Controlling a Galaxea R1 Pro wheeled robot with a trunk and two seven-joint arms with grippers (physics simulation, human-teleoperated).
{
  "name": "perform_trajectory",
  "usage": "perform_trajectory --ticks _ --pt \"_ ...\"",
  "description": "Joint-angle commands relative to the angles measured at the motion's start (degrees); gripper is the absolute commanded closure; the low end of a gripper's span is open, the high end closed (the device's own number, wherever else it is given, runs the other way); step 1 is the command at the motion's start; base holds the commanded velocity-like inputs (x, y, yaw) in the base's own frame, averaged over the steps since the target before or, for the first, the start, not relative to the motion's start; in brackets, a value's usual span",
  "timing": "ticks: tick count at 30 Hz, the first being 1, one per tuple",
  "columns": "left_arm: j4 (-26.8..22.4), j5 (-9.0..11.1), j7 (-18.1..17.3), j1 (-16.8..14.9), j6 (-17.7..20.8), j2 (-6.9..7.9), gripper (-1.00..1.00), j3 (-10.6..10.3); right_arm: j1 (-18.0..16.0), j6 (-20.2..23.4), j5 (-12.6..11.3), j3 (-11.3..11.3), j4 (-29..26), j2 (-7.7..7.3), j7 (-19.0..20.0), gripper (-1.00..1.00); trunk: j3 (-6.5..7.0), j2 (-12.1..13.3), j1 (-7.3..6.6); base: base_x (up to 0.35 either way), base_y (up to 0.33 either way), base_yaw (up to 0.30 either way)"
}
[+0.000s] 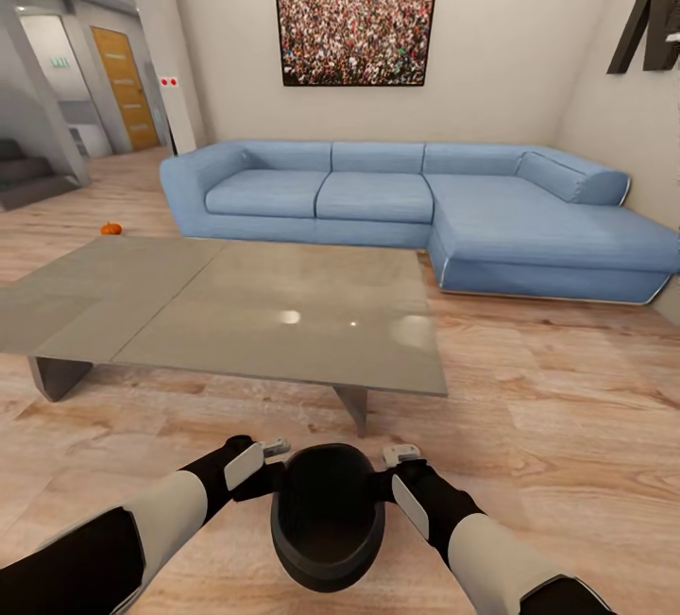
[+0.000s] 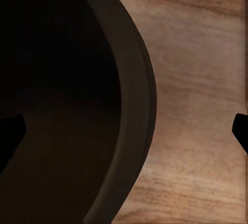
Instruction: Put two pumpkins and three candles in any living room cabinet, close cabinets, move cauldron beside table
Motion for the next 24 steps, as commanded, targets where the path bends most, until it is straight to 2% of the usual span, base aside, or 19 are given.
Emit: perform_trajectory --ticks 1,10,14,17,21,22,24 --pt "0.01 0.0 0.0 0.0 0.04 0.0 -1.0 -0.01 0.0 -0.03 -0.01 0.0 0.0 0.0 0.0 -1.0 0.2 0.29 -0.16 0.0 0.0 0.0" --pt "0.23 0.07 0.0 0.0 0.18 0.03 -1.0 0.01 0.0 -0.04 -0.06 0.0 0.0 0.0 -0.09 -1.0 1.81 3.9 -2.13 -0.001 0.0 0.0" --pt "0.65 0.08 0.0 0.0 0.09 0.69 -1.0 -0.08 0.0 -0.07 -0.05 0.0 0.02 0.0 -0.03 -1.0 2.53 5.5 -3.01 -0.177 0.0 0.0" --pt "0.88 0.12 -0.06 0.0 -0.01 2.1 -1.0 -0.05 0.05 -0.12 0.11 0.03 0.05 -0.02 -0.08 -1.0 3.07 6.7 -3.67 -0.126 0.0 0.0" --pt "1.03 0.16 -0.07 0.09 0.04 2.6 -1.0 -0.09 0.09 -0.09 0.25 0.06 0.14 -0.24 -0.1 -1.0 3.79 8.31 -4.55 -0.017 0.0 0.0" --pt "1.62 0.05 -0.18 0.52 0.24 4.15 -1.0 -0.11 0.15 -0.01 0.27 0.01 0.18 -0.46 -0.21 -1.0 3.97 8.71 -4.77 -0.001 0.0 0.0" --pt "4.35 0.09 -0.45 1.35 -0.14 4.86 -1.0 -0.12 0.27 -0.04 0.33 0.01 0.2 -0.5 -0.11 -1.0 4.33 9.51 -5.21 0.0 0.0 0.0"
